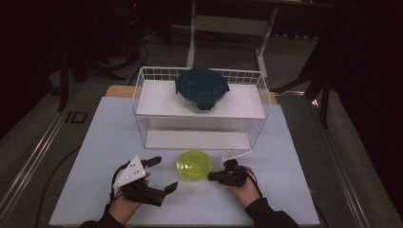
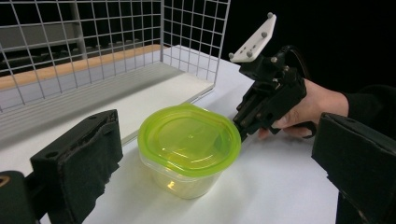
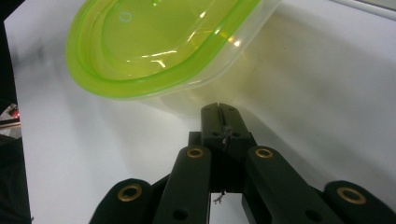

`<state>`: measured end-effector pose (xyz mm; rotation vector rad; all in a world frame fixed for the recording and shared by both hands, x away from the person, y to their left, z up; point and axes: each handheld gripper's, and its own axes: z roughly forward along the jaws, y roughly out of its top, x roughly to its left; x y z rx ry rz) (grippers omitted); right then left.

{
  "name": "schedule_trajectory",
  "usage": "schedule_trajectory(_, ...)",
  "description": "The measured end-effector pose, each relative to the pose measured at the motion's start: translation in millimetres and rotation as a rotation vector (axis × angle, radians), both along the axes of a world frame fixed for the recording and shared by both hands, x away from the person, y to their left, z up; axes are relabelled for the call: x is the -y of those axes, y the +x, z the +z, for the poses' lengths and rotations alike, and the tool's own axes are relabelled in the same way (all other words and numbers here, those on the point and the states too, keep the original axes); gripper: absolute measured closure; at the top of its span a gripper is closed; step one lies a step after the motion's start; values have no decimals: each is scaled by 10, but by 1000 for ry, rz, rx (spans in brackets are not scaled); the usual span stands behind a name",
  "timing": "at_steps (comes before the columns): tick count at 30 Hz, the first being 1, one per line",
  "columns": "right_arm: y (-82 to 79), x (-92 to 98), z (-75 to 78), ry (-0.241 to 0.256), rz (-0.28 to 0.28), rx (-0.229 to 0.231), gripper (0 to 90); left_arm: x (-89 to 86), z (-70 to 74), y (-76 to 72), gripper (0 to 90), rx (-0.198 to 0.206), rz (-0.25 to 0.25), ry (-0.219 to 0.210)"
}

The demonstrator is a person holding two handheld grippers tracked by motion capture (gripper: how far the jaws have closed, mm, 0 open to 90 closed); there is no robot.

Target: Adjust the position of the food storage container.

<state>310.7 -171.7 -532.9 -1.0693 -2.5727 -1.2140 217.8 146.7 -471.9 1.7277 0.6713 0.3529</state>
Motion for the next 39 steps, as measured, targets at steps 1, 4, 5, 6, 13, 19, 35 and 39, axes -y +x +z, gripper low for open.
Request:
schedule_trajectory(1,12,17,4,-4,-8,3,900,-3,1,2,14,0,1,-1)
schedule_trajectory(4,60,70,18,-8,-44,4,900,-4,2,5,14,-1,2,-7)
schedule_trajectory(5,80,79,16,1,-52,6,900,-3,2,7,14,-1,3,-5)
schedule_trajectory(6,99,80,12,5,-54,5,900,-3,1,7,14,-1,2,-6)
schedule_trajectory(13,127,-23,-36,-3,-42,-6,900,-12,-2,8,14,-2,1,-6)
schedule_trajectory(19,66,-90,-21,5,-16,-12,900,-13,-3,8,14,-3,1,-5)
schedule_trajectory(35,65,-290,-42,20,1,-13,900,-17,-4,17,14,-2,7,-3)
schedule_trajectory(39,65,-302,-38,17,-1,-2,900,-25,-6,19,14,-1,5,-2)
